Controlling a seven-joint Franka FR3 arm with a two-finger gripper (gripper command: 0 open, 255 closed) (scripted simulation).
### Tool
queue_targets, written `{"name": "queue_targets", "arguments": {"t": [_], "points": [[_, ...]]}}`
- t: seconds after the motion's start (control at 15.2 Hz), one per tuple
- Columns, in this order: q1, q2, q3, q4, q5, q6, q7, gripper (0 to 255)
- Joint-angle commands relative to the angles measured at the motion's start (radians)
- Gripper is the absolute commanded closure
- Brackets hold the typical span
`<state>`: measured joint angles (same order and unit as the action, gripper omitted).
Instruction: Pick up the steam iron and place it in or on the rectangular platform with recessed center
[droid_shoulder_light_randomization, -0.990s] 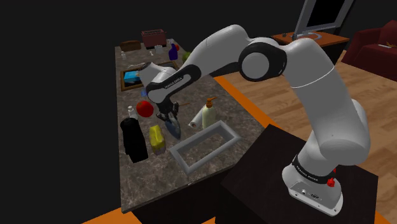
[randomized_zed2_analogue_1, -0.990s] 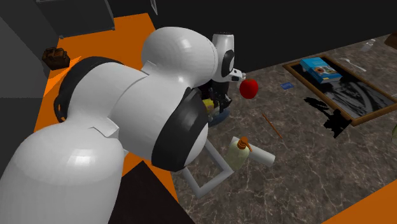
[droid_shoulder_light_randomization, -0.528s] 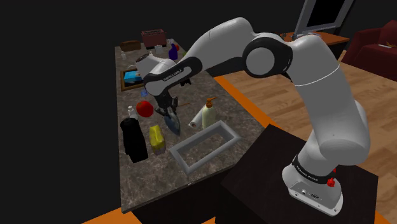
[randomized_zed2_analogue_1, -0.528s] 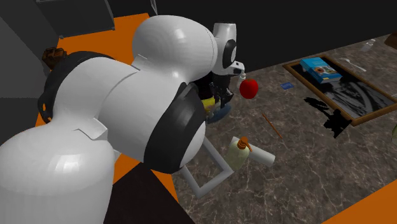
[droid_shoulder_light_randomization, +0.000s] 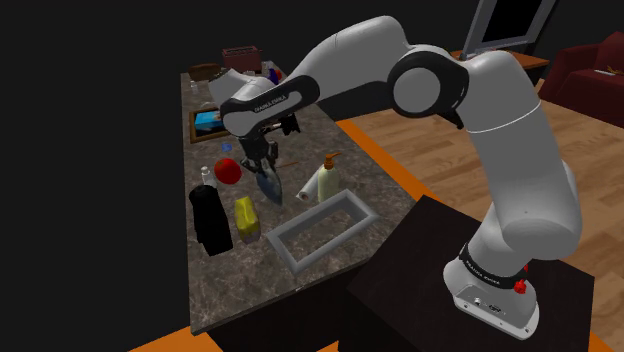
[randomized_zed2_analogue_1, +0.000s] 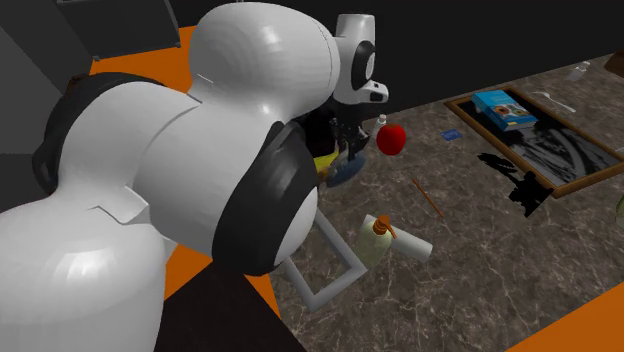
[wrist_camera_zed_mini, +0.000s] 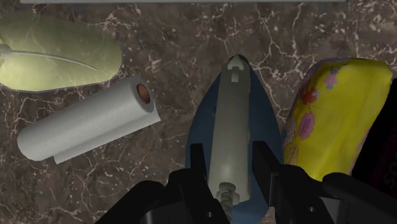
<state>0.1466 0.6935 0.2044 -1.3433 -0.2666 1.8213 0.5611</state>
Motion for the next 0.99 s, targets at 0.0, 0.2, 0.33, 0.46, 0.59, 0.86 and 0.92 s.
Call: {"name": "queue_targets", "arguments": {"t": [0.0,0.2,0.33,0.46,0.59,0.86,0.92], "points": [[0.000,-0.014,0.002,0.005,0.003,-0.019,-0.003,255],[-0.010,-0.072,0.007,-0.067,0.009,-0.005,0.000,255],[-0.027,-0.165,0.015,-0.214,0.018,0.049,0.009,255],[-0.041,-0.250,0.022,-0.345,0.028,0.096,0.015,255],[-0.052,-0.330,0.029,-0.464,0.040,0.136,0.018,255],[-0.070,-0.485,0.040,-0.679,0.069,0.202,0.015,255],[-0.073,-0.523,0.042,-0.729,0.077,0.216,0.013,255]]}}
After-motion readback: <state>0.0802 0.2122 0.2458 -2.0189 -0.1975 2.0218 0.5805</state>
